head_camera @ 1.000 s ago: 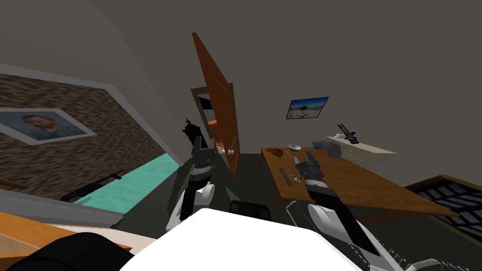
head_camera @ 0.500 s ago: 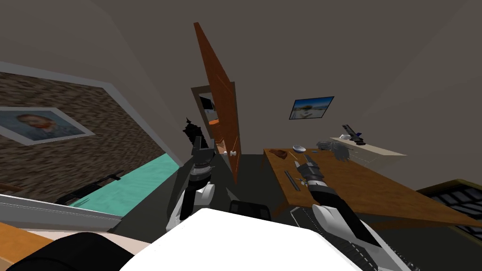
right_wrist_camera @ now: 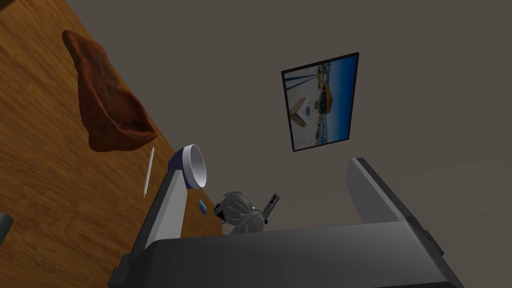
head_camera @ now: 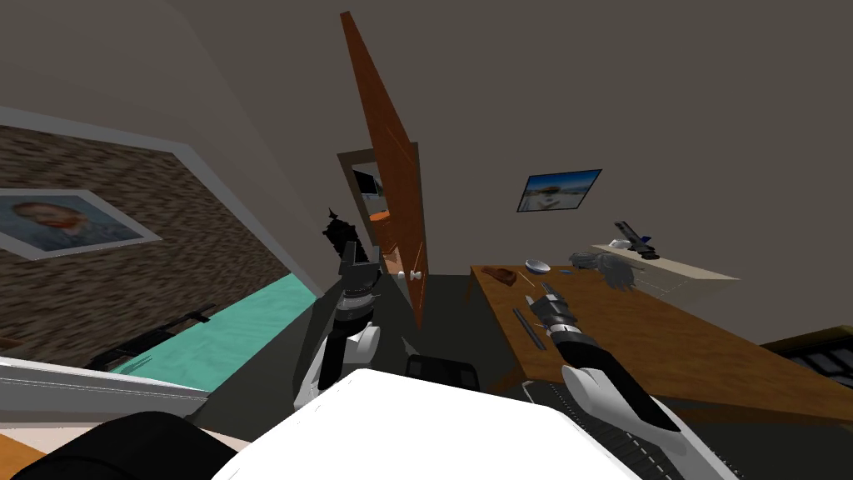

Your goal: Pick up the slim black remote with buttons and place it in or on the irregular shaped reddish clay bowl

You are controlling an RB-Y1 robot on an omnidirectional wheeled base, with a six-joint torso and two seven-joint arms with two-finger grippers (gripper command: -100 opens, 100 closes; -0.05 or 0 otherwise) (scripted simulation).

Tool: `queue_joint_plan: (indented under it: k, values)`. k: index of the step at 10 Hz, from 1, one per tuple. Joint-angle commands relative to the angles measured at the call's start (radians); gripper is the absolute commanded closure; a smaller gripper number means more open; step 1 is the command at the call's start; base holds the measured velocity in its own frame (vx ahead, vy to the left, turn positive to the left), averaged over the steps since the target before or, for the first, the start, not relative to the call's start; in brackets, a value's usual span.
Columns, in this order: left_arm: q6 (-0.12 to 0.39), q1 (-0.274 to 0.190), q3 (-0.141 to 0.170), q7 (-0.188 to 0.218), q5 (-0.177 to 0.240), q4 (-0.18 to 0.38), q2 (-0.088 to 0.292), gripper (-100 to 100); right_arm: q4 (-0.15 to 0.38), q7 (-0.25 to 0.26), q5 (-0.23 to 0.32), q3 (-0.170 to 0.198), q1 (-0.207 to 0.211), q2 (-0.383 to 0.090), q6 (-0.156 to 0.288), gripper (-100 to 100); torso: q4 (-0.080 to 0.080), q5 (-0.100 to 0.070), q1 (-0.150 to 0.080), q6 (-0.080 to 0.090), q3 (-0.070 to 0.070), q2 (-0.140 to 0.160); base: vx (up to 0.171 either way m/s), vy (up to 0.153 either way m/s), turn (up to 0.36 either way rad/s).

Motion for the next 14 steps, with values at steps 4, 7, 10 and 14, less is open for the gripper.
queue_joint_plan:
  k: [4, 7, 10, 14]
  values:
    - [0.000, 0.000, 0.000, 0.000, 0.000, 0.000, 0.000, 0, 0.055, -0.048, -0.037, -0.027, -0.018, -0.022, 0.130, -100, 0.000, 0.000, -0.002, 0.000, -0.001, -0.001, 0.069, 0.042, -0.006]
    - [0.000, 0.000, 0.000, 0.000, 0.000, 0.000, 0.000, 0, 0.116, -0.096, -0.072, -0.049, -0.031, -0.040, 0.214, -100, 0.000, 0.000, -0.002, 0.000, 0.000, 0.000, 0.062, 0.043, -0.012]
    - [0.000, 0.000, 0.000, 0.000, 0.000, 0.000, 0.000, 0, 0.147, -0.121, -0.089, -0.060, -0.039, -0.047, 0.291, -100, 0.000, -0.001, -0.004, 0.000, 0.000, 0.000, 0.067, 0.014, -0.013]
    - [0.000, 0.000, 0.000, 0.000, 0.000, 0.000, 0.000, 0, 0.212, -0.172, -0.124, -0.079, -0.055, -0.059, 0.398, -100, 0.000, -0.001, -0.004, 0.000, 0.000, -0.001, 0.073, 0.011, -0.020]
